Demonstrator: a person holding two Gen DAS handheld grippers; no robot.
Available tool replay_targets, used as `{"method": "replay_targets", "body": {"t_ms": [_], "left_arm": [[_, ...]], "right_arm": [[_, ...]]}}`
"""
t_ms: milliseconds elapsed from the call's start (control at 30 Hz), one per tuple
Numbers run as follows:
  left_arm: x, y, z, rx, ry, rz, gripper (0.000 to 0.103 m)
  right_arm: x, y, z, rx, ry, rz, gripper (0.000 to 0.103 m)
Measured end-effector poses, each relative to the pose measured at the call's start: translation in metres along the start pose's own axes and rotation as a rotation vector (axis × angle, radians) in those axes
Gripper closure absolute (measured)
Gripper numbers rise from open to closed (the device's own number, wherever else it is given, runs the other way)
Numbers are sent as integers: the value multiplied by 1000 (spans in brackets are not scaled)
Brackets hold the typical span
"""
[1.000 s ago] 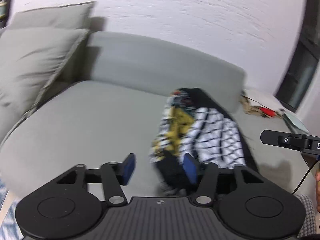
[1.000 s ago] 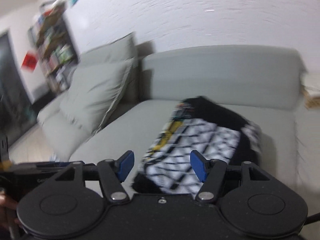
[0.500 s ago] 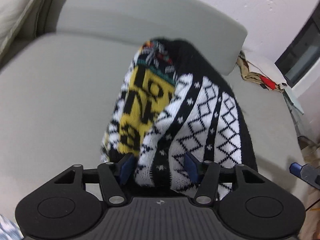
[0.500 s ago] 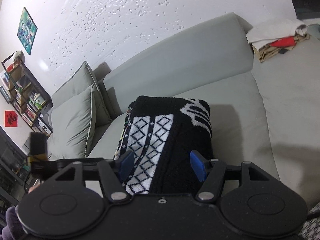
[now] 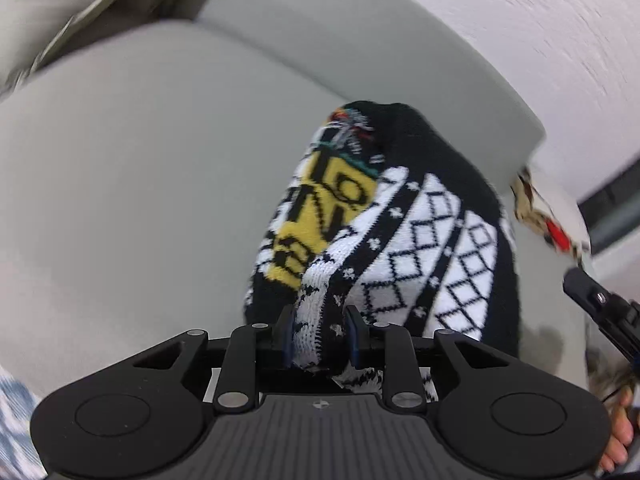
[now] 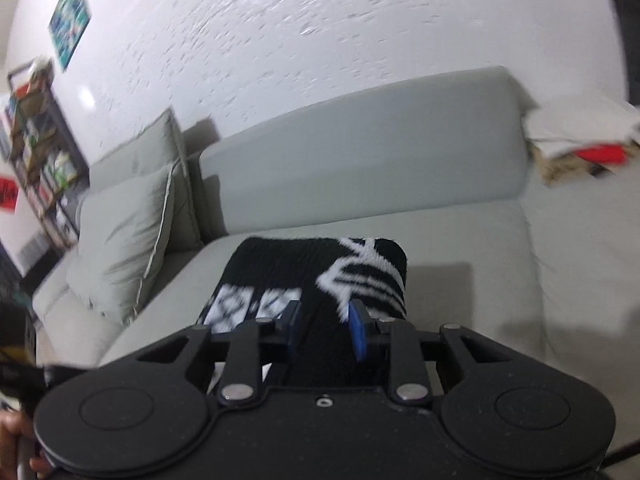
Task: Fold clothes
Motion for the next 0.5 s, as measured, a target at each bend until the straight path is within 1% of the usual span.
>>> {"method": "replay_targets", "body": {"t_ms": [33,100,133,200,233,333,433,500], "left_arm": [[1,-2,8,-8,-15,-8,77],[3,-4,15,-4,-5,-17,76],[4,-3,18,-4,-1,-16,75],[7,0,24,-6,1,-15,74],[9,3,26,-7,-1,-15,73],[15,12,36,-7,-12,-13,71],[22,22,44,-11,-25,-7,69],[25,25,47,-9,-24,-3,69]], "right_arm": [[6,14,11,-10,-39,7,77],[15,40,30,-13,-85,46,77],[20,54,41,-12,-107,74,77],[28,84,63,-47,-174,132,77],[27,102,70,-73,-197,183,77],[21,161,83,-157,-251,359,77],[11,198,81,-188,-238,435,77],[10,207,80,-193,-227,451,77]]}}
Point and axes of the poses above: each gripper's, at about its wrist camera, not at the fingertips, and y roughly the way its jaws point, z to its left, x to its top, the point moved 3 cm from there along y, roughly the way its jaws point, and after that the axes turned 7 degrees about -x, right-handed, at the moved point
